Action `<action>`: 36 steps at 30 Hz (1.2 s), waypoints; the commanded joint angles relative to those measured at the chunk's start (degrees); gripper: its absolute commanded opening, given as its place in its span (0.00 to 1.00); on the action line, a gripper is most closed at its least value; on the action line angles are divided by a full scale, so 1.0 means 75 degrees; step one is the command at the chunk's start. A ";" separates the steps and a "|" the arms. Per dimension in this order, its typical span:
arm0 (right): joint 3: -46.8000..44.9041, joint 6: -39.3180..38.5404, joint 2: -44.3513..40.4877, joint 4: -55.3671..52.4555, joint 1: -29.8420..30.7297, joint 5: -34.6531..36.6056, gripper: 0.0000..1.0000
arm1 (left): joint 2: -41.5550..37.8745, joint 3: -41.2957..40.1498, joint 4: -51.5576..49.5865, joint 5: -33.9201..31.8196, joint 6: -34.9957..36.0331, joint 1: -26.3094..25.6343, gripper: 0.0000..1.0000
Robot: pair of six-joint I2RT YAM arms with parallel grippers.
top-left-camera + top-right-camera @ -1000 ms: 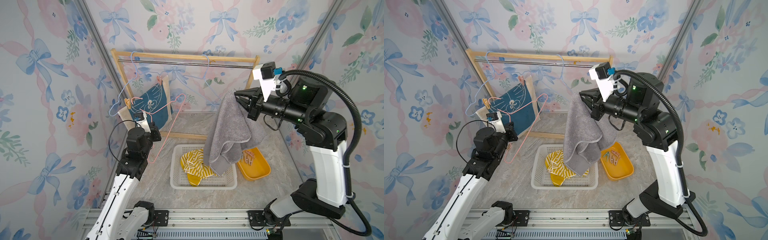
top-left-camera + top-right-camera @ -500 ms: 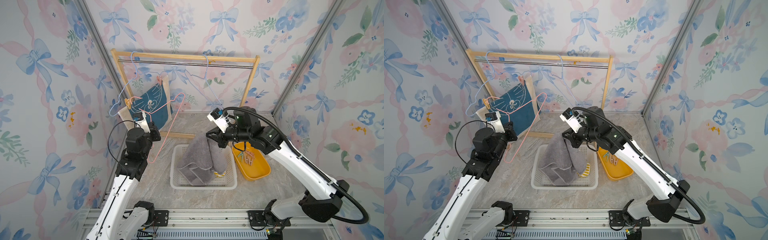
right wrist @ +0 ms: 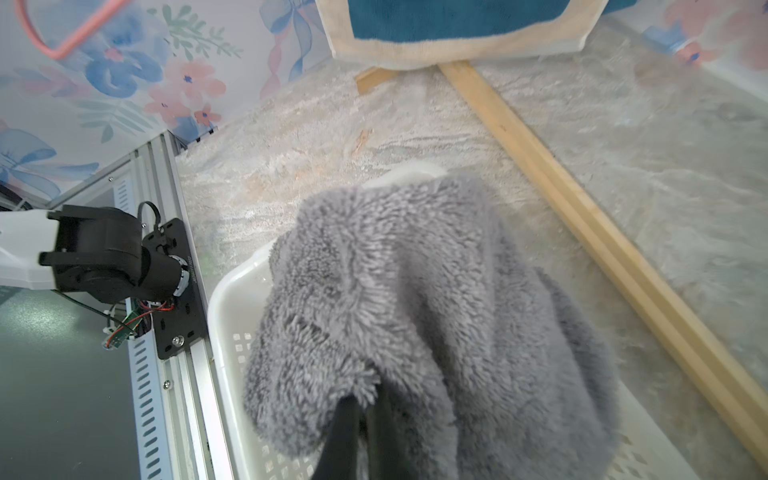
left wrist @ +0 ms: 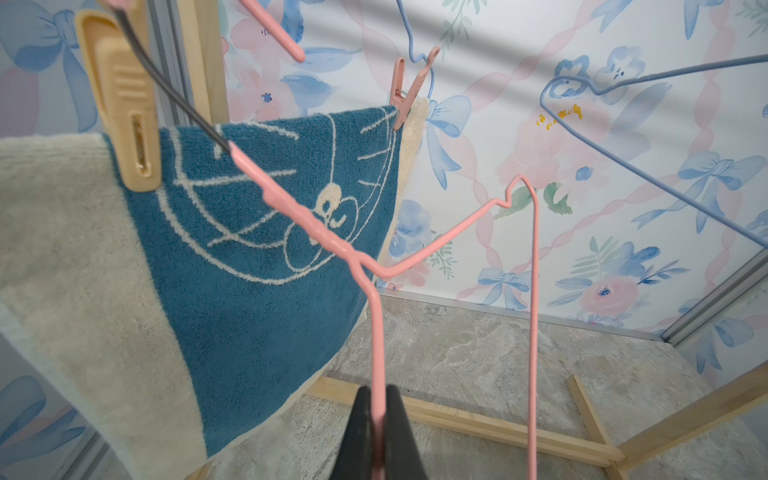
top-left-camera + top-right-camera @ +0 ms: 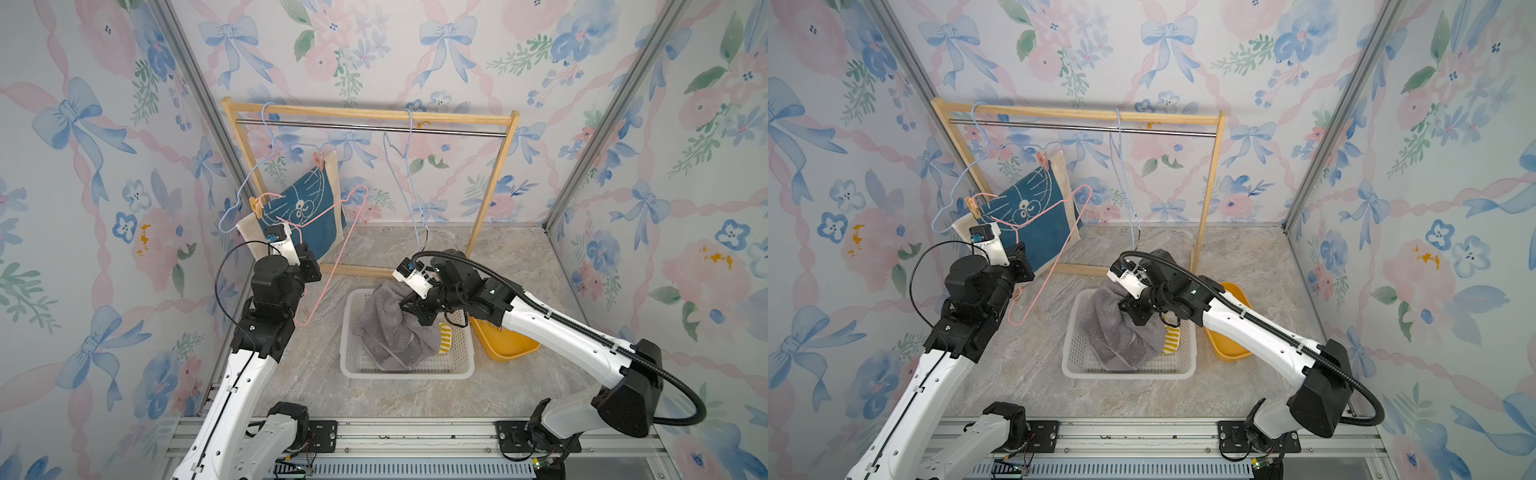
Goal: Remove the clothespins securing towels to the hanger
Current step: Place the towel in the basket.
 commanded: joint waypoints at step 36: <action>-0.1555 -0.0196 -0.1048 0.0827 0.0426 0.0602 0.98 | 0.1299 0.1605 0.0199 -0.1166 0.1637 -0.1305 0.00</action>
